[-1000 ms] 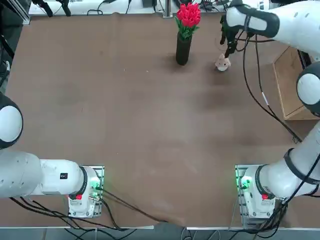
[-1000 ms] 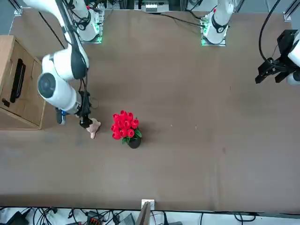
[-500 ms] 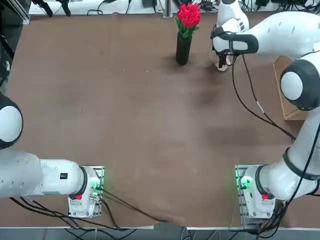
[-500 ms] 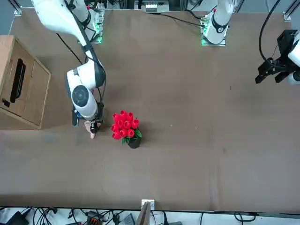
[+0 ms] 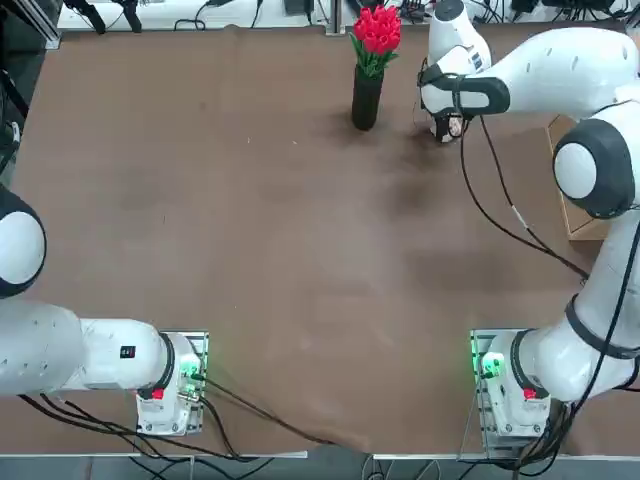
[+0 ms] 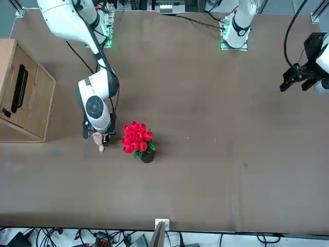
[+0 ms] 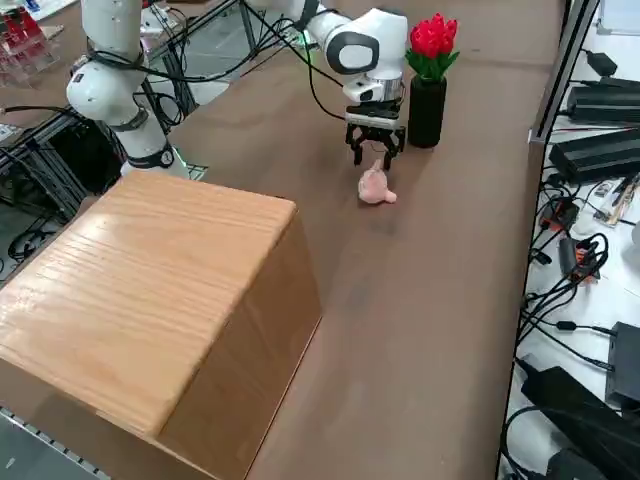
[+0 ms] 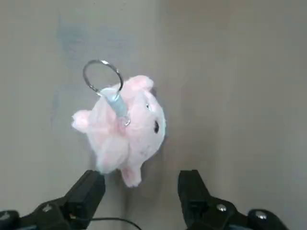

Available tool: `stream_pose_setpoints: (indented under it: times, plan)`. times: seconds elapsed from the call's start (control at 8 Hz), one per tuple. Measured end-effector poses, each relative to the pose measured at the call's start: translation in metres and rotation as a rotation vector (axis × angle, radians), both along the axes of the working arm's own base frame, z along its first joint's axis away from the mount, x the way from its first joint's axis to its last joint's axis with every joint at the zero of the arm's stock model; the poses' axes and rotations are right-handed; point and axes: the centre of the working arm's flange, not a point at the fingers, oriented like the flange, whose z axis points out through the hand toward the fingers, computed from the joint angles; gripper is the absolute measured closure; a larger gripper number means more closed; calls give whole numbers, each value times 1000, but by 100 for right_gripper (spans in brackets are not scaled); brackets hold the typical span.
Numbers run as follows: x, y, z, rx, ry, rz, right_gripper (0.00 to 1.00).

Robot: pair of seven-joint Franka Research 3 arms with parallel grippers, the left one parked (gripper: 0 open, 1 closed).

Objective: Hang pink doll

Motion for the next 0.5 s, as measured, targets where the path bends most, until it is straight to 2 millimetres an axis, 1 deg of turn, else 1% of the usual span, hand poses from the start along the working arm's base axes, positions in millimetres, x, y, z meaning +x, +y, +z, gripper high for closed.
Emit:
stream_pose_setpoints:
  times: [0.5]
  plan:
    - [4, -2, -11, 4, -23, 12, 21]
